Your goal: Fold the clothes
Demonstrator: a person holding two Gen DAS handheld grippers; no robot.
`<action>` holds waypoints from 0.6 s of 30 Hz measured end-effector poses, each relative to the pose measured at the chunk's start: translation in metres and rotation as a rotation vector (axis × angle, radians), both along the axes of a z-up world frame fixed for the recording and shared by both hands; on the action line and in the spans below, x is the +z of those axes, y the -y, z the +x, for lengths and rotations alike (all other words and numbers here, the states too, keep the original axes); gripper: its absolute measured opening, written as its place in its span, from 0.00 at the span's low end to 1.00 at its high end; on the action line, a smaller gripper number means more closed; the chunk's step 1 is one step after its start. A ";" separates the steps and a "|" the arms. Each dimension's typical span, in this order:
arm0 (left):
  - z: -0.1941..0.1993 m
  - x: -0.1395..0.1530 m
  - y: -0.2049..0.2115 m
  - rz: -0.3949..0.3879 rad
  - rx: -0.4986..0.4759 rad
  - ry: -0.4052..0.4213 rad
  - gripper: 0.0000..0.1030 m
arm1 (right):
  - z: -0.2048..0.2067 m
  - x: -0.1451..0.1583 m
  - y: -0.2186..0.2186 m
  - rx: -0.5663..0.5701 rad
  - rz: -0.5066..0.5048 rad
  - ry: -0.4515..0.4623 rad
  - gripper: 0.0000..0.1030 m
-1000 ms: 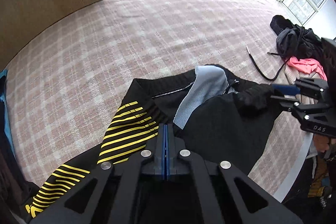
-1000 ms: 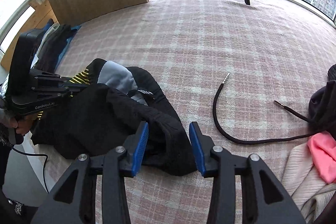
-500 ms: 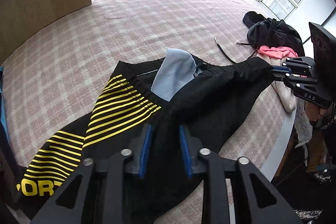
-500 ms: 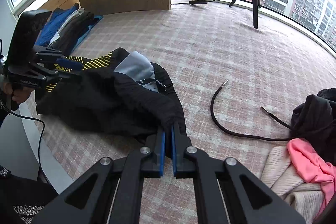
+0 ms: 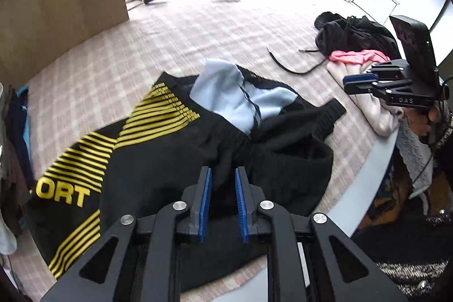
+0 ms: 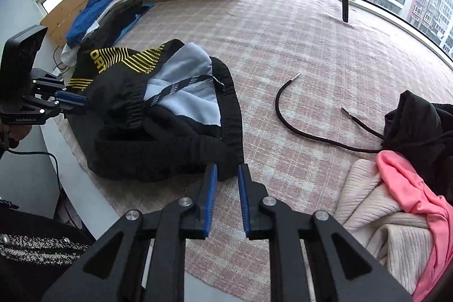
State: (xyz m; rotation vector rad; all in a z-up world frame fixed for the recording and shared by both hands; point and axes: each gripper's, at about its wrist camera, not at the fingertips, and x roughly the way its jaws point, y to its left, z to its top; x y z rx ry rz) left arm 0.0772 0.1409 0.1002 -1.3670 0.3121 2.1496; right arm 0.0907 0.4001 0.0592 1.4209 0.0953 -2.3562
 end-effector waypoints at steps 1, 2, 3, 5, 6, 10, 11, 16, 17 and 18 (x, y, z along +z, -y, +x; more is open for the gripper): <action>-0.005 -0.005 -0.010 -0.025 -0.019 -0.019 0.24 | 0.000 0.001 -0.004 -0.009 -0.012 0.000 0.16; -0.009 -0.010 -0.020 -0.051 -0.039 -0.036 0.26 | -0.001 0.002 -0.008 -0.018 -0.024 0.000 0.16; -0.010 -0.016 -0.029 -0.083 -0.071 -0.043 0.27 | -0.001 0.004 -0.012 -0.026 -0.036 0.001 0.16; -0.013 -0.030 -0.047 -0.148 -0.133 -0.056 0.36 | -0.002 0.006 -0.020 -0.044 -0.060 0.001 0.16; -0.012 -0.039 -0.054 -0.189 -0.153 -0.066 0.39 | -0.002 0.007 -0.024 -0.053 -0.072 0.001 0.16; -0.020 -0.064 -0.059 -0.242 -0.129 -0.052 0.16 | -0.003 0.002 -0.031 -0.084 -0.110 0.015 0.17; -0.023 -0.060 -0.054 -0.200 -0.111 -0.036 0.13 | -0.003 -0.001 -0.032 -0.089 -0.118 0.024 0.18; -0.034 -0.023 -0.016 0.008 -0.027 0.043 0.19 | 0.009 -0.009 -0.023 -0.051 -0.166 0.054 0.37; -0.035 -0.016 -0.009 0.005 -0.014 0.026 0.21 | 0.012 -0.010 -0.021 -0.039 -0.177 0.059 0.47; -0.037 -0.010 -0.002 0.002 -0.001 0.008 0.23 | 0.014 -0.013 -0.019 -0.040 -0.184 0.068 0.50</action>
